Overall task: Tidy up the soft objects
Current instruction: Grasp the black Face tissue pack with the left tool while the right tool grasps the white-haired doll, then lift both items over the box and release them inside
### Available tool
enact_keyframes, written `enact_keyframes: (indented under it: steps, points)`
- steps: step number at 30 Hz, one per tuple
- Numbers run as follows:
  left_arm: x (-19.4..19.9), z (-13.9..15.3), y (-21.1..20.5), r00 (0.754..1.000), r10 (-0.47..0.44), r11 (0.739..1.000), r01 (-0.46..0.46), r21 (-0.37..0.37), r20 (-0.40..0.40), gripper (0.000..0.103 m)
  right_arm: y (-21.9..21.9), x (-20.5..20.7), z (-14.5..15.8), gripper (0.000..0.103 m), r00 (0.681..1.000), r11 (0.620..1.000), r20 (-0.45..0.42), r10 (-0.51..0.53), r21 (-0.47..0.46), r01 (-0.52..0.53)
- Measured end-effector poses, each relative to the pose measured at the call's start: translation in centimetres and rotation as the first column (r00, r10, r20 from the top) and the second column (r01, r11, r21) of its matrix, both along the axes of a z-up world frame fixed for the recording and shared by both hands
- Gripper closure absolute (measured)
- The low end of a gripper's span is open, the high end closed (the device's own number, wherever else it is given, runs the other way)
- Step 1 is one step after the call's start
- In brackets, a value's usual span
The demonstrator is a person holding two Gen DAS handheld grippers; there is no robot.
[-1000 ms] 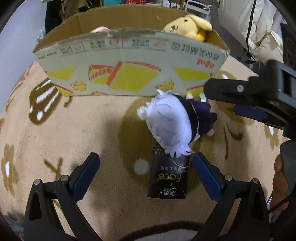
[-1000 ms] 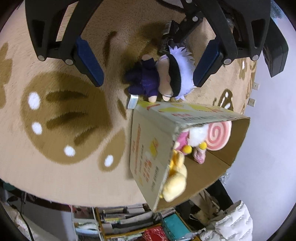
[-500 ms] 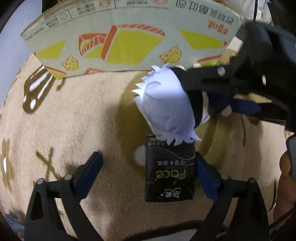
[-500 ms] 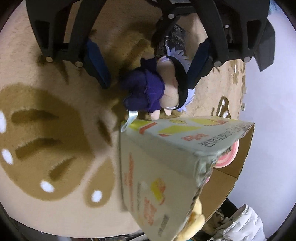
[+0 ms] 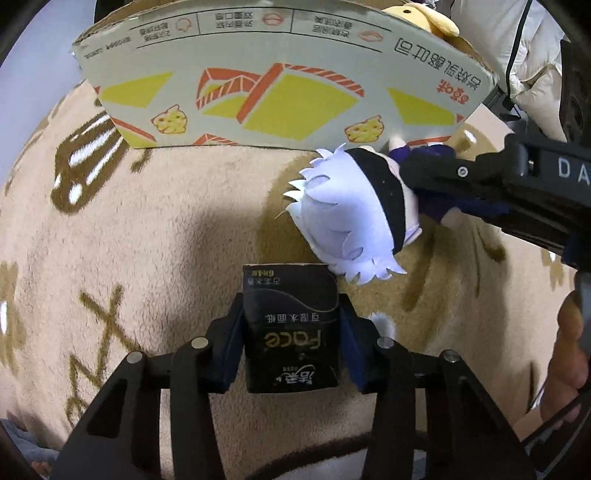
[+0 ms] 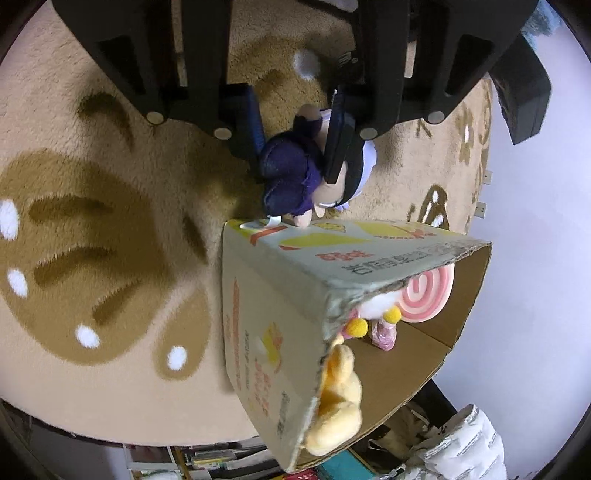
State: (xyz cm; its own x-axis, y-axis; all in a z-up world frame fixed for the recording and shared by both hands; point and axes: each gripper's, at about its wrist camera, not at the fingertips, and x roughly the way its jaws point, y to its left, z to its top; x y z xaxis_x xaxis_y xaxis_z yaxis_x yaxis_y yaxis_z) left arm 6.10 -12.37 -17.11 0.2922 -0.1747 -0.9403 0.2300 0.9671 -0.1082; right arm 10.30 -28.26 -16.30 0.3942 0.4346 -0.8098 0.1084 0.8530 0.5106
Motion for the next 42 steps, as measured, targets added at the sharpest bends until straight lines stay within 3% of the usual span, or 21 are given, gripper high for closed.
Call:
enact_keyframes:
  steps: [7,20,30,35,42]
  points:
    - [-0.7,1.6,0.7,0.999,-0.014,1.000,0.014,0.018,0.050,0.059,0.8,-0.7,1.4,0.073,0.998,0.998,0.046,0.033,-0.055,-0.031]
    - [-1.1,7.9,4.0,0.972,-0.007,0.997,-0.011,0.076,0.236,0.059,0.3,-3.5,6.4,0.074,0.982,0.995,0.188,0.029,-0.101,-0.010]
    - [-0.4,13.8,5.2,0.906,-0.011,0.998,-0.017,0.063,0.422,0.059,1.0,-5.0,10.7,0.074,0.948,0.994,0.316,0.045,-0.111,-0.010]
    - [1.0,15.8,5.5,0.877,-0.015,0.999,-0.008,0.046,0.481,0.059,0.5,-5.0,12.3,0.074,0.925,1.000,0.379,0.007,-0.029,0.004]
    - [4.4,17.4,5.6,0.849,-0.006,0.999,-0.018,0.041,0.529,0.059,0.4,-3.2,14.4,0.074,0.878,0.998,0.478,-0.030,-0.035,0.053]
